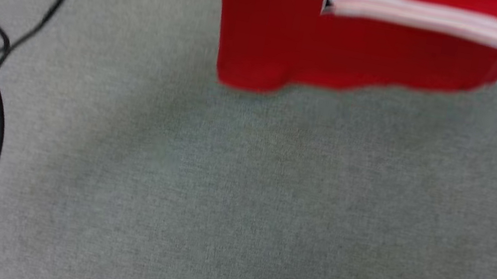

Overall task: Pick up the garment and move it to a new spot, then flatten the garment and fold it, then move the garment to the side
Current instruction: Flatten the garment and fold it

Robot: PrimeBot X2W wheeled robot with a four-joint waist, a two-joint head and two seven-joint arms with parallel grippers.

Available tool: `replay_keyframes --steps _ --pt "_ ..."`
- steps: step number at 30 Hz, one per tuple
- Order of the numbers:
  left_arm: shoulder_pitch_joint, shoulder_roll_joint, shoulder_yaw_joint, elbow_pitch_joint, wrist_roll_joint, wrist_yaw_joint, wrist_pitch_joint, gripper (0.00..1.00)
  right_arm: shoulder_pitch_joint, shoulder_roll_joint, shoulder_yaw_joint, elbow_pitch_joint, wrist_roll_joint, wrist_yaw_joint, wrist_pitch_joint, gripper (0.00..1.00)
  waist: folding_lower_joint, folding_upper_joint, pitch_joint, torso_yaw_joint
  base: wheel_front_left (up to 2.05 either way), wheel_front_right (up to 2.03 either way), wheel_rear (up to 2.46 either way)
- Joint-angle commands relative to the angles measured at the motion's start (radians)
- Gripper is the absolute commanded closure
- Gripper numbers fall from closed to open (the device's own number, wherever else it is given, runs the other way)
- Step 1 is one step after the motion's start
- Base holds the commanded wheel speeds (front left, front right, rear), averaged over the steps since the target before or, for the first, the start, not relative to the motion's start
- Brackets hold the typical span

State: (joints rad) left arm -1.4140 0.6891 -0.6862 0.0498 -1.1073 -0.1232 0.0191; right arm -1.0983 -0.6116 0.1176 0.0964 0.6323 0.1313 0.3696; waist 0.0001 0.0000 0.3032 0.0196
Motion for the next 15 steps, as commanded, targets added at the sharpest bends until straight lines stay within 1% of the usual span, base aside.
replay_keyframes --steps 1,4,10,15 --pt "-0.037 -0.011 0.005 0.019 0.01 -0.003 -0.006 1.0 -0.053 0.011 0.01 0.024 -0.012 -0.001 -0.013 1.0 -0.0001 0.0 0.081 0.009 0.0 0.0 0.0" --pt "-0.119 -0.033 0.015 0.074 0.038 -0.004 -0.025 1.0 -0.184 0.028 0.03 0.102 -0.034 -0.001 -0.048 1.0 -0.0001 0.0 0.136 0.012 0.0 0.0 0.0" --pt "-0.246 -0.056 0.028 0.185 0.084 -0.005 -0.057 1.0 -0.402 0.042 0.071 0.248 -0.082 -0.001 -0.11 1.0 -0.0001 0.0 0.223 0.02 0.0 0.0 0.0" --pt "-0.301 -0.065 0.027 0.256 0.108 -0.005 -0.091 1.0 -0.522 0.065 0.111 0.377 -0.101 -0.001 -0.172 1.0 -0.0001 0.0 0.275 0.019 0.0 0.0 0.0"
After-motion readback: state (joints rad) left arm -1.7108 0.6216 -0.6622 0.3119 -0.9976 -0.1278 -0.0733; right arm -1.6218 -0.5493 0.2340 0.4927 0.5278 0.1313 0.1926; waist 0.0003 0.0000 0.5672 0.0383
